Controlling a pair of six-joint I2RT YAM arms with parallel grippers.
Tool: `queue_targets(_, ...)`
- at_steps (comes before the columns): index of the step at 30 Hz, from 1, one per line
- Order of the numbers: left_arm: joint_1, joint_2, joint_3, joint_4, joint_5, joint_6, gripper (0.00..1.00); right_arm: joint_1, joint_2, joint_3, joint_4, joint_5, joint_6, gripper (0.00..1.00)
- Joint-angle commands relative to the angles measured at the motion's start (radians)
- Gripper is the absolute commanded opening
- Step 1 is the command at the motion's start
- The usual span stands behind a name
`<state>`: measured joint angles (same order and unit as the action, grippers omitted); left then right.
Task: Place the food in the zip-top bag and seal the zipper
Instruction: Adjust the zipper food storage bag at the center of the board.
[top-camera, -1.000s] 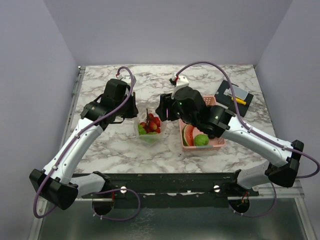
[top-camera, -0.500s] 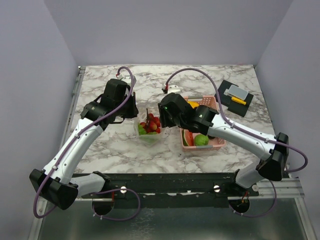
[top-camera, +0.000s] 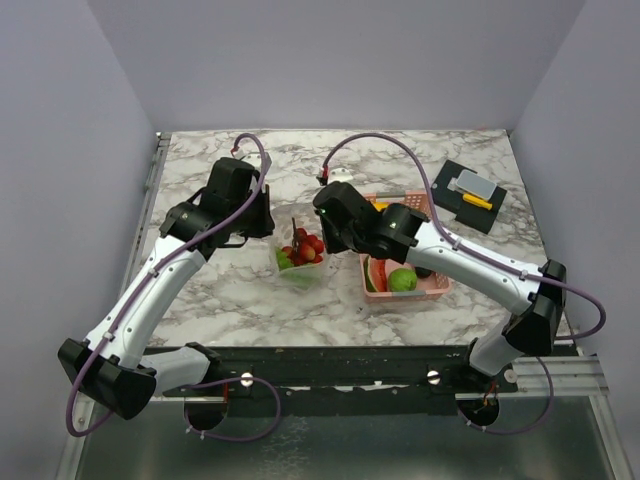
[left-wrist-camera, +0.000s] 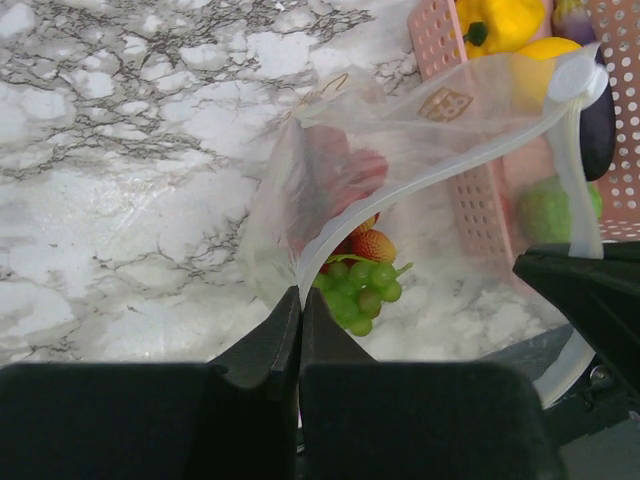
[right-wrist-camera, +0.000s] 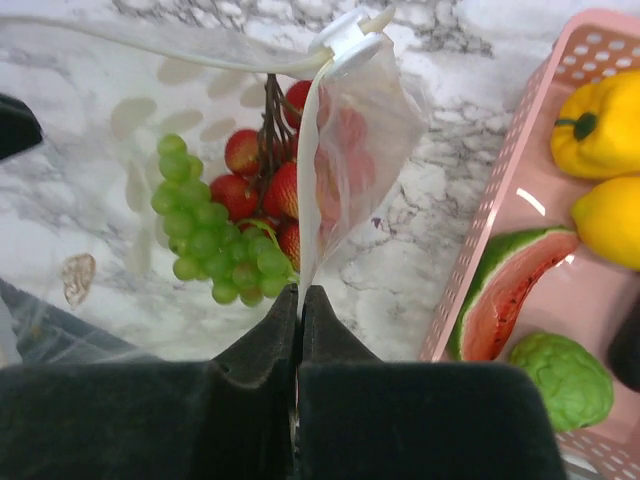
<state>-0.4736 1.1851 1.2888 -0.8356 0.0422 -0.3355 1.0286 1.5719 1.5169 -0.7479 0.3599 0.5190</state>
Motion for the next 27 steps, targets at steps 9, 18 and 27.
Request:
queue_targets(9,0.001,0.021,0.234,-0.176,-0.131,0.048,0.0,-0.048,0.113,0.393,-0.147,0.129,-0.196,0.01)
queue_targets(18,0.001,0.006,-0.153,0.073,-0.044,-0.027,0.0,-0.24,0.088,-0.049,0.121,-0.183,-0.089,0.01)
queue_targets(27,0.001,0.028,-0.041,0.054,-0.027,0.01,0.0,-0.244,0.039,0.046,0.088,-0.173,-0.114,0.01)
